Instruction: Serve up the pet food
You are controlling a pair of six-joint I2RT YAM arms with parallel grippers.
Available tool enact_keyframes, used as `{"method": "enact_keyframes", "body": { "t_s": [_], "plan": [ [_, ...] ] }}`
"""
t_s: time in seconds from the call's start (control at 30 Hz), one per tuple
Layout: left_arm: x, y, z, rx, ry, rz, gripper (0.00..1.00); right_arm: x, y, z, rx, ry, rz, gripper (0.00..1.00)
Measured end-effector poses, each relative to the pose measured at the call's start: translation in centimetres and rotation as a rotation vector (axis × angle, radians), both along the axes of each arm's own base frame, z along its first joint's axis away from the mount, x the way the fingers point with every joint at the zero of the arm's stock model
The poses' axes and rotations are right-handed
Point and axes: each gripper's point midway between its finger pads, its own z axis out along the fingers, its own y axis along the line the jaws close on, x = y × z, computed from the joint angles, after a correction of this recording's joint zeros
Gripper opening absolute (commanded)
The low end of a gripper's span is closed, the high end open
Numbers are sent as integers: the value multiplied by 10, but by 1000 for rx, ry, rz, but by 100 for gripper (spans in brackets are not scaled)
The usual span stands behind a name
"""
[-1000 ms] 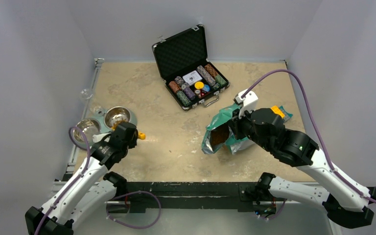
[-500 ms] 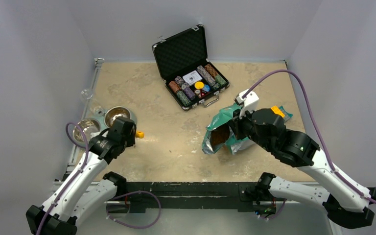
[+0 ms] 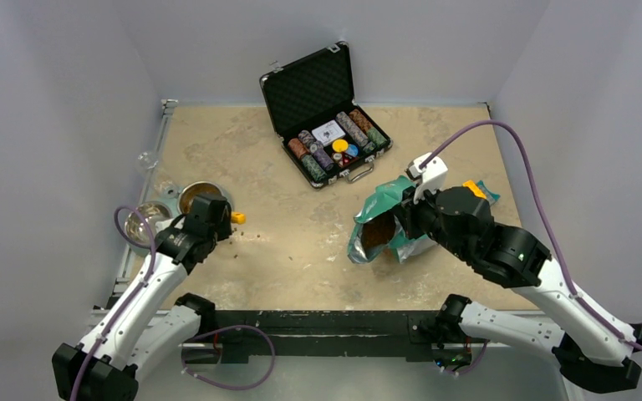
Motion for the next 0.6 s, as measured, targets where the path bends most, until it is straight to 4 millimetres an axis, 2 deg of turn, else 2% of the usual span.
{"method": "enact_keyframes", "body": {
  "t_s": [0.27,0.6],
  "plan": [
    [7,-2,-10,-6,58,5,0,-1,-3,1,2,-2,-4,0],
    [25,2,18,-57,85,41,0,0,-4,1,2,-2,-8,0]
  ]
}}
